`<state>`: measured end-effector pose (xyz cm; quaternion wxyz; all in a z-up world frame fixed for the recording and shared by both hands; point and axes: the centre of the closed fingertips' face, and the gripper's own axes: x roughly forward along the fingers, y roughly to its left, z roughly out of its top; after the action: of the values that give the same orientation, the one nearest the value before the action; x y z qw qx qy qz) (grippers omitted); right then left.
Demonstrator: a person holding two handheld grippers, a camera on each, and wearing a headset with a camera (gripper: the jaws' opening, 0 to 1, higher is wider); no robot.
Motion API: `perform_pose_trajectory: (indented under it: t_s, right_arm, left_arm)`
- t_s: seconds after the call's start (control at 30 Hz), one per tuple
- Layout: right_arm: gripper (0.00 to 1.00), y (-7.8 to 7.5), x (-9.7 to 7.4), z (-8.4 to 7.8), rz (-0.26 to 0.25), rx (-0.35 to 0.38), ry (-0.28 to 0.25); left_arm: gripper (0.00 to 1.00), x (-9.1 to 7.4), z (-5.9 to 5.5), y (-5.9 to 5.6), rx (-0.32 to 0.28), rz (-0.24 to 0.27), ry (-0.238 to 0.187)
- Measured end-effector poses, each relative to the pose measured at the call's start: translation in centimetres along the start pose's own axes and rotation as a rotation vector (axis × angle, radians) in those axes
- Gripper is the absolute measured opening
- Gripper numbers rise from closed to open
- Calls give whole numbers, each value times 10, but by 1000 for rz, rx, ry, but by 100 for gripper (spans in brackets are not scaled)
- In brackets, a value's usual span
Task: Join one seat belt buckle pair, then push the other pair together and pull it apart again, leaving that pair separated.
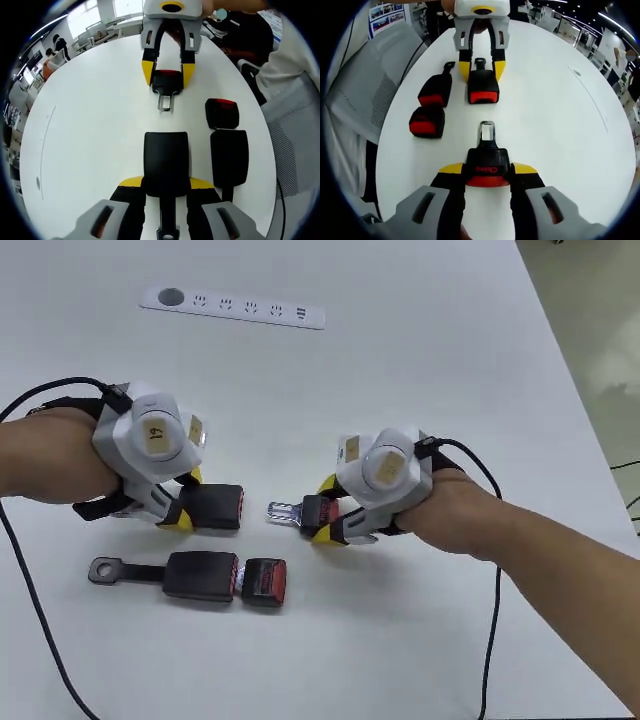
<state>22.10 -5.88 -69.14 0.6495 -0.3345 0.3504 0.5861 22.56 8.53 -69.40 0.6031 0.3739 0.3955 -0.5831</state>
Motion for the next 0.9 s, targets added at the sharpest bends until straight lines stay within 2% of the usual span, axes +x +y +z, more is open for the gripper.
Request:
perform_pose_trajectory:
  t_s: [0.23,0.37,0.4,0.63,0.83,0.9]
  right_arm:
    - [33,-2,-12,-23,-11,19,15]
    - [33,-3,-18,-34,-15,29,24]
    - [33,-3,-20,-36,-14,35,24]
    - [34,-4,-19,-37,-11,48,31]
    - [41,-4,-20,-36,-45,42,46]
    - [44,-8,-23,-34,-68,46,39]
  left_arm:
    - [32,0,1,-2,-6,2,2]
    - [32,-1,-1,2,-7,3,3]
    - [32,0,1,-1,-7,4,2]
    - [32,0,-1,2,-29,15,-12]
    - [33,0,-1,3,-50,37,-11]
    - [36,-1,1,5,-47,67,-13]
